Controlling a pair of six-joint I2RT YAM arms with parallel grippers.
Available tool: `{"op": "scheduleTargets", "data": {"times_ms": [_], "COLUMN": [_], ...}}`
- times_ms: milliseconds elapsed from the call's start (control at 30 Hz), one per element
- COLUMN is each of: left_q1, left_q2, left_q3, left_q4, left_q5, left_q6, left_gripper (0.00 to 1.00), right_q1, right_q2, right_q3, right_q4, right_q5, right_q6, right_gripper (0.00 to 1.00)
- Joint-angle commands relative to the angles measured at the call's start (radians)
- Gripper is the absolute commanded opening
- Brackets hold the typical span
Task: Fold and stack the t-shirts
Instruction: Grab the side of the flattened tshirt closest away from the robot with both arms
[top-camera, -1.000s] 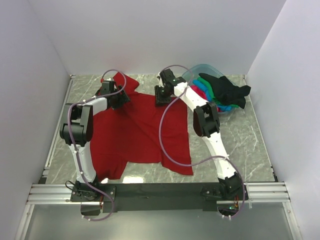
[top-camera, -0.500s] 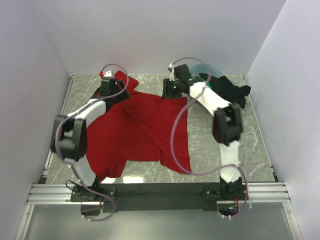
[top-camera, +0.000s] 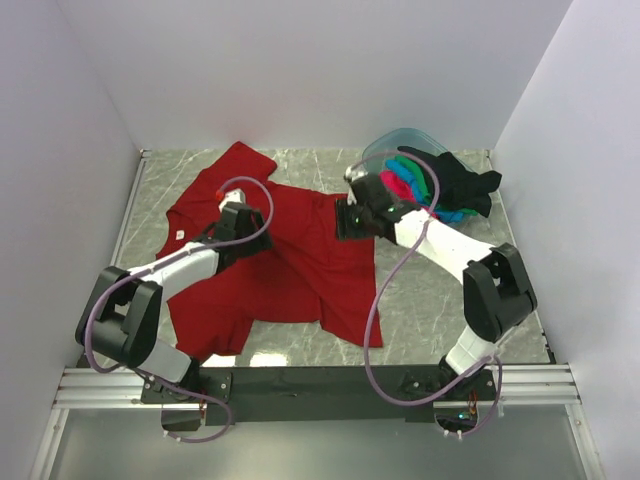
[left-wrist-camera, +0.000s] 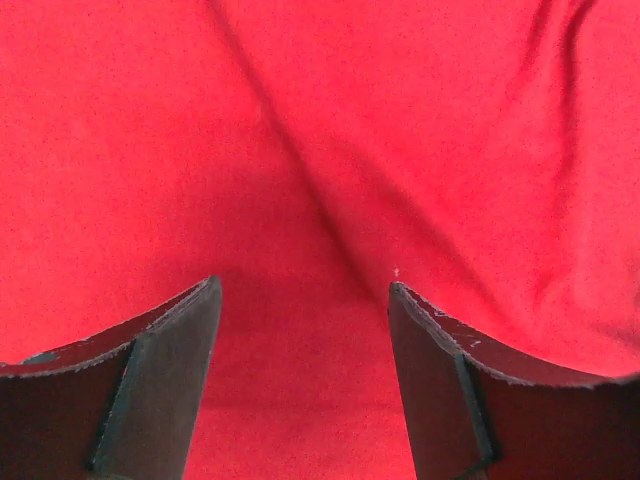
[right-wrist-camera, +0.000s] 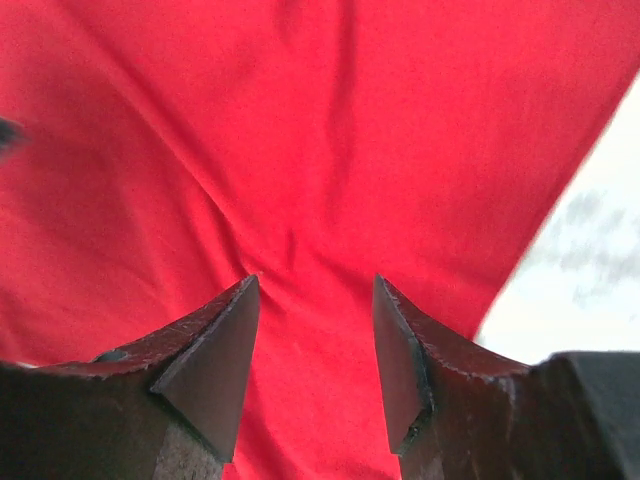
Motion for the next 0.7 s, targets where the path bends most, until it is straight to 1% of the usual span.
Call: {"op": "scheduleTargets", "data": {"times_ms": [0,100,200,667], "left_q1": [-0.02,-0.023,-0.025,-0.025], "left_q2": [-0.041,-0.036,-0.01,0.114], "left_q3": [-0.037,-0.085,-0.103,-0.059], "left_q4": [0.026,0.049,0.068,0.111], "left_q5": [-0.015,-0.001,0.006,0.052], "left_q6": [-0.054,-0.071,-0.082,-0.07], "left_gripper": [0.73,0.73,0.73,0.74], "right_q1": [0.02,0.027,0.03,0.023], "right_q2": [-0.01,0.02,0.063,0.263], "right_q3": [-0.053,-0.105,-0.114,-0.037], "right_q4": [0.021,0.032,0.033,0.012], "right_q5": [0.087,0.102,0.116,0.138], "right_q6": [0.042,0.059,0.07,0.079], "right_gripper": [0.56,0.56,0.56,0.54]}}
